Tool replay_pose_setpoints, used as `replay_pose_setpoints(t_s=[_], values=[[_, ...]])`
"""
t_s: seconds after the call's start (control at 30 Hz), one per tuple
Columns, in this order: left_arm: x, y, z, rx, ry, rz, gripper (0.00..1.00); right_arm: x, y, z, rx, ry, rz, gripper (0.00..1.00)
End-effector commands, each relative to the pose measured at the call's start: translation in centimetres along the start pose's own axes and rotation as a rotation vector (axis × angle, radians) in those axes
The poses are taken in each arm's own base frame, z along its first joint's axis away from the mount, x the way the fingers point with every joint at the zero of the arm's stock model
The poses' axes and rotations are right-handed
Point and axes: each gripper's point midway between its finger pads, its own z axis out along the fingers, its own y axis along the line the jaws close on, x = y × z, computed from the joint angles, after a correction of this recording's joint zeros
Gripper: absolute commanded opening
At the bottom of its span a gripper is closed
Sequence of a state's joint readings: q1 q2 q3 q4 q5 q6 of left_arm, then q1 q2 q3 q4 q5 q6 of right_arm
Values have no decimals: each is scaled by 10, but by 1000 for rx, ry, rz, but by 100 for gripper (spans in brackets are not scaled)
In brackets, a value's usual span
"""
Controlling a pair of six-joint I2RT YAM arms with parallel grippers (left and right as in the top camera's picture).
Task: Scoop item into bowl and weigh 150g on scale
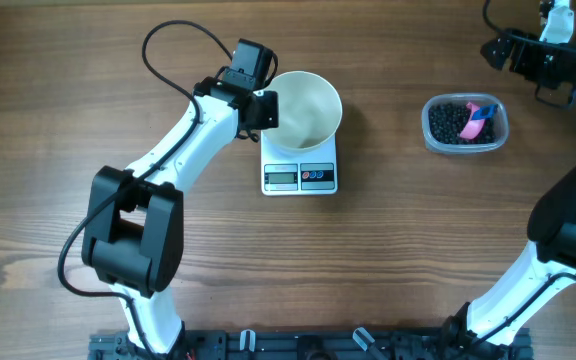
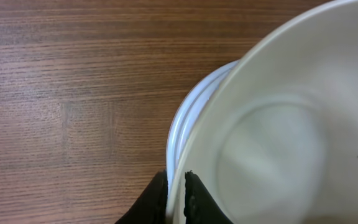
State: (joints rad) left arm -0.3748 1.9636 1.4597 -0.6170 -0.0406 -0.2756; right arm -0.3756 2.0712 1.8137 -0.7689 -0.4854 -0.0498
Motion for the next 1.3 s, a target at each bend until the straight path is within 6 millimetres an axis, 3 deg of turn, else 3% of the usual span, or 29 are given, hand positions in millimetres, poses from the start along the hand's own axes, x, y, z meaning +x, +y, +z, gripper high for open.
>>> replay_pose_setpoints(t_s=[0.0, 0.1, 0.3, 0.4, 0.53, 0.6, 0.73, 0.83, 0.9, 1.13, 1.2, 1.27], values=[[3, 4, 6, -23, 9, -1, 14, -3, 1, 3, 4, -3, -7, 100], [2, 6, 6, -33, 6, -1, 15, -3, 1, 3, 4, -3, -7, 99], [1, 5, 5, -31, 0, -2, 58, -3, 1, 3, 4, -4, -7, 100], [-27, -3, -23, -1, -85, 1, 76, -3, 1, 3, 4, -4, -7, 100], [-65, -14, -86, 48, -223, -3, 77, -3, 1, 3, 4, -4, -7, 100], [-65, -16, -110, 61, -244, 0, 75, -3, 1, 3, 4, -4, -7, 100], [-19, -48, -125, 210, -97, 289, 59, -3, 1, 3, 4, -4, -6, 100], [47, -80, -135, 415, 110, 520, 58, -3, 1, 3, 4, -4, -7, 100], [77, -89, -142, 457, 207, 580, 60, -3, 1, 3, 4, -4, -7, 100], [138, -124, -156, 497, 330, 799, 72, -3, 1, 3, 4, -4, -7, 100], [146, -129, -144, 448, 324, 859, 80, -3, 1, 3, 4, -4, -7, 100], [155, -125, -122, 360, 323, 911, 82, -3, 1, 3, 4, -4, -7, 99]])
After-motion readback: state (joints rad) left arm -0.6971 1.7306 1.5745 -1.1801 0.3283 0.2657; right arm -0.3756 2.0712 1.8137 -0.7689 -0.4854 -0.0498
